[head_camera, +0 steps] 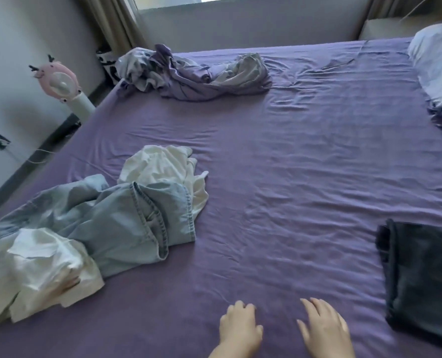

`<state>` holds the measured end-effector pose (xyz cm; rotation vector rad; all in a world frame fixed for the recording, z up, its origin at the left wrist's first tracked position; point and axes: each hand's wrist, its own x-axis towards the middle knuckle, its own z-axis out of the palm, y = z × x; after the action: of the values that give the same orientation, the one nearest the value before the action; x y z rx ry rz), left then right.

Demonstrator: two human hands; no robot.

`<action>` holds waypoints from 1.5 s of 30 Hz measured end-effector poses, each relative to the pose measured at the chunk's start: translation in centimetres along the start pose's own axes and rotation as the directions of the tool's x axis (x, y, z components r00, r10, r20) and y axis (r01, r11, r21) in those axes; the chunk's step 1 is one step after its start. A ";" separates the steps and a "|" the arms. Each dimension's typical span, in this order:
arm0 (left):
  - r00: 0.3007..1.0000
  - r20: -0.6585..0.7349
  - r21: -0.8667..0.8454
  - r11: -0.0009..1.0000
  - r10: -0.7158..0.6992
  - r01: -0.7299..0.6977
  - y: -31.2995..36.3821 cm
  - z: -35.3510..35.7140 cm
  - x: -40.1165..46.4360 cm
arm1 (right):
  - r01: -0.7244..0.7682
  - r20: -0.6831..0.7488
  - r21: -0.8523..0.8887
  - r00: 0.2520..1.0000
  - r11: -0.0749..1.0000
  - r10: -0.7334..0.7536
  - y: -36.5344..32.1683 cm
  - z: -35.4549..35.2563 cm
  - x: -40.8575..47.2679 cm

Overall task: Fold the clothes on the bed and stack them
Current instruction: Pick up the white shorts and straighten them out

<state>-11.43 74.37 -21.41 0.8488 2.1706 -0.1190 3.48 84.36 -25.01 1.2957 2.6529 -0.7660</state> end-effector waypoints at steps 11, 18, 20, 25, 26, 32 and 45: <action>0.976 -0.150 -0.181 0.975 -0.158 0.130 -20.6 -7.5 -2.3 | 0.210 0.121 -0.132 0.973 0.969 -0.194 -20.5 6.3 2.9; 0.789 -0.602 -0.078 0.993 -0.120 0.091 -36.2 -13.3 -3.0 | 0.416 0.156 -0.118 0.905 0.902 -0.397 -35.9 10.3 4.3; 0.759 -0.636 -0.007 0.984 -0.143 0.180 -39.5 -14.9 -3.4 | 0.422 0.182 -0.052 0.895 0.905 -0.407 -40.5 10.8 4.2; 0.836 -0.485 0.189 0.903 -0.256 0.386 -45.6 -15.6 -3.5 | 0.456 0.195 0.121 0.860 0.882 -0.471 -48.0 12.7 4.6; 0.822 -0.518 0.192 0.904 -0.237 0.382 -46.3 -15.7 -3.5 | 0.459 0.198 0.147 0.854 0.876 -0.481 -48.9 12.6 4.6; 0.751 -0.603 -0.422 0.907 -0.271 -0.011 -45.7 -20.0 -4.8 | 0.516 0.168 0.255 0.809 0.818 -0.563 -50.9 9.6 4.9; 0.772 -0.635 -0.687 0.478 -0.029 -0.547 -33.4 -32.9 -14.1 | 0.455 -0.007 0.499 0.853 0.738 -0.521 -49.4 -7.9 2.6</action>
<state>-46.25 52.27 4.98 0.6335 2.1312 1.4820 -34.69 64.54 0.70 0.5305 2.8103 -1.6137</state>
